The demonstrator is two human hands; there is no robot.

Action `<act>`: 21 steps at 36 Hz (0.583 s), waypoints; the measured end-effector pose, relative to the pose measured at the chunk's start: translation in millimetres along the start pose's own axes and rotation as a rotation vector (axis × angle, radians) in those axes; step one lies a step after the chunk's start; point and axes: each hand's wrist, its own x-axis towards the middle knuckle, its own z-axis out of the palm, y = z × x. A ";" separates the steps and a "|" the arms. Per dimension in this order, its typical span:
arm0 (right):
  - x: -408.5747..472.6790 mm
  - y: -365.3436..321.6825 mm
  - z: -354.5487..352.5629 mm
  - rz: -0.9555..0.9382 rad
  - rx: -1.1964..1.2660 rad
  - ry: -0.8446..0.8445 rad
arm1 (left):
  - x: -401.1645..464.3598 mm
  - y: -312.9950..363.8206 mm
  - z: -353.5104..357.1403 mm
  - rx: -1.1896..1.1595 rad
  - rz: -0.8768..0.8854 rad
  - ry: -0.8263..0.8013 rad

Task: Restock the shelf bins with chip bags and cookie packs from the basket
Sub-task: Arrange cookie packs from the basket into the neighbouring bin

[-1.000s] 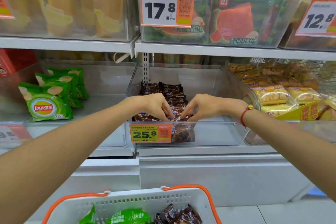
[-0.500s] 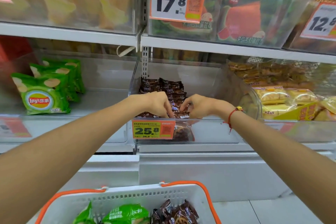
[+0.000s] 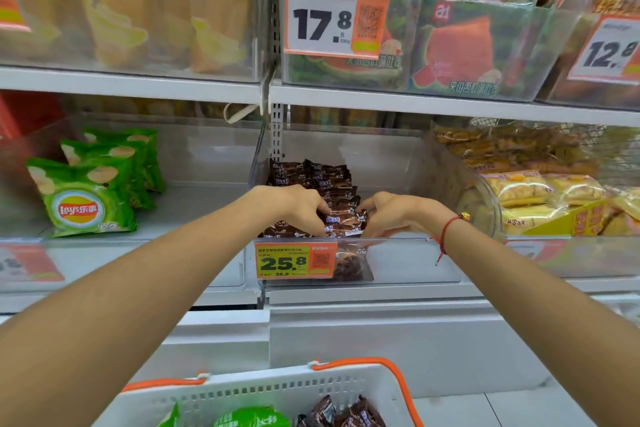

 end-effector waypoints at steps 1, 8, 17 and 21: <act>1.3 1.1 0.8 -0.008 -0.016 0.001 | -0.1 -1.6 0.2 0.004 -0.004 -0.003; -18.3 1.7 -1.1 -0.016 0.069 -0.043 | -13.0 2.3 6.9 -0.055 0.004 0.084; -80.3 5.7 12.0 -0.295 0.076 0.379 | -88.6 27.0 26.5 -0.095 0.091 0.618; -122.1 2.8 43.8 -0.408 0.070 0.450 | -130.6 40.8 46.9 -0.049 0.101 0.685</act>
